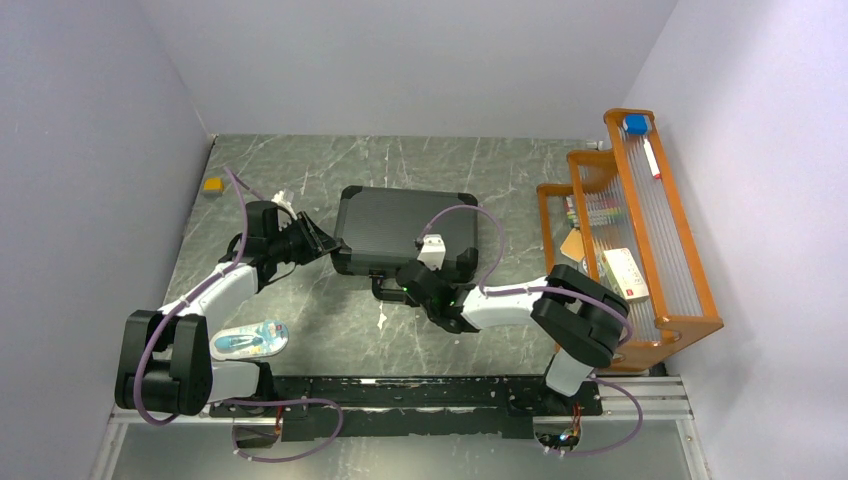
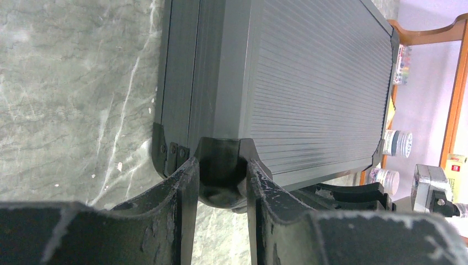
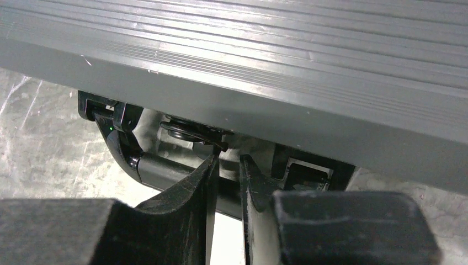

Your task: Pack up texas hold em set

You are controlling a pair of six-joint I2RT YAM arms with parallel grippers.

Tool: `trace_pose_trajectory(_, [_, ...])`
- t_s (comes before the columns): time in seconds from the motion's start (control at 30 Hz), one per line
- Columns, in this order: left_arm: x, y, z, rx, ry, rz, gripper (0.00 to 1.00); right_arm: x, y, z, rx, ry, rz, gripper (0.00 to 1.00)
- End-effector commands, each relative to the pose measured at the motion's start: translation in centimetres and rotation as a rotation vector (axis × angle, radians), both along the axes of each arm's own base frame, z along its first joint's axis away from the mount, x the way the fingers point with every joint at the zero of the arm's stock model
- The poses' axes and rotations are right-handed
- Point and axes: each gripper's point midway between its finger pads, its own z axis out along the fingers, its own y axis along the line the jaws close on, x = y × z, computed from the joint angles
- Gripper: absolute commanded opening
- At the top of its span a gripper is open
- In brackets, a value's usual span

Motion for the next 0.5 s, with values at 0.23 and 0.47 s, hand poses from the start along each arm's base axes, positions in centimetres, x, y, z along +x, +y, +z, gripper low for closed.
trace_pose_trajectory(0.23, [-6.0,-0.4,-5.8,0.054,0.281,-0.058,0.28,0.1,-2.1,-4.4,-0.1,0.015,-0.067,0.13])
trace_pose_trajectory(0.47, [-6.0,-0.2,-5.8,0.059,0.287,-0.05,0.28,0.4,-3.8,-5.3,-0.16,0.013,-0.146,0.02])
